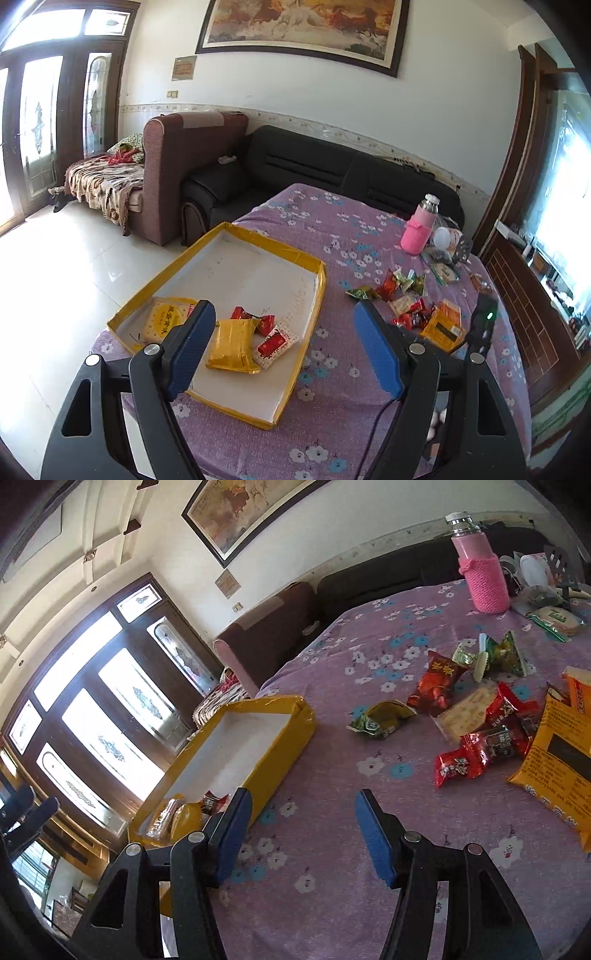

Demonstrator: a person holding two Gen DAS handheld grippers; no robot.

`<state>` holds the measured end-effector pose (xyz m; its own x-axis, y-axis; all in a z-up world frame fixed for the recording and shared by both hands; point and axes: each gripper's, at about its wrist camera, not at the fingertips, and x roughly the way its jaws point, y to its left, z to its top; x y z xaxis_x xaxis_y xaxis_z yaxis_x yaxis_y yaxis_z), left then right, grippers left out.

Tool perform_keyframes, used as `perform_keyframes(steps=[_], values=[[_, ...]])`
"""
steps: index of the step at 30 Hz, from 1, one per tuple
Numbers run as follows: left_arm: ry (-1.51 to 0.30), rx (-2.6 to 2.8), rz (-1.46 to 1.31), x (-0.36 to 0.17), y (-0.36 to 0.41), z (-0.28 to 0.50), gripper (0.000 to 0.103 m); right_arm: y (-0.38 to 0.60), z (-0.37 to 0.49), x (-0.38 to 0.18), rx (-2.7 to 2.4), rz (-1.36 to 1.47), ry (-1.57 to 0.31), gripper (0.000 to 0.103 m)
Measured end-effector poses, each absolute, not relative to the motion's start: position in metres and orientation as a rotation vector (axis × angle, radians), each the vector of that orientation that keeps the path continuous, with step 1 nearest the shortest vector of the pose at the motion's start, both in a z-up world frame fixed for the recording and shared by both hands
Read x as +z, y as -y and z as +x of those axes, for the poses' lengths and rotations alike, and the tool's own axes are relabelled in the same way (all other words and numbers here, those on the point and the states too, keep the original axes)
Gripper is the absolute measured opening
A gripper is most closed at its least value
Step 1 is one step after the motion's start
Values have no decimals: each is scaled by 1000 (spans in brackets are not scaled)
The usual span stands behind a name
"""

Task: Organize snacks
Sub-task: 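Withdraw both open grippers from the tray back toward the snack pile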

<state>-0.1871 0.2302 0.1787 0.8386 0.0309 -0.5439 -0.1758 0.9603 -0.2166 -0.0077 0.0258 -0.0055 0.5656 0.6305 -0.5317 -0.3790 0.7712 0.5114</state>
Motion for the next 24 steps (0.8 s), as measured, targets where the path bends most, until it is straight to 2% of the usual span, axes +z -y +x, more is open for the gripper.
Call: perform_keyframes(steps=[8,24], values=[[-465,176,-239,221,-229,-227,78,-10,-1,-16,569,398,-781,60],[-446,159,-178,227,-203,-243,78,-7,-6,-14,563,375,-775,62]])
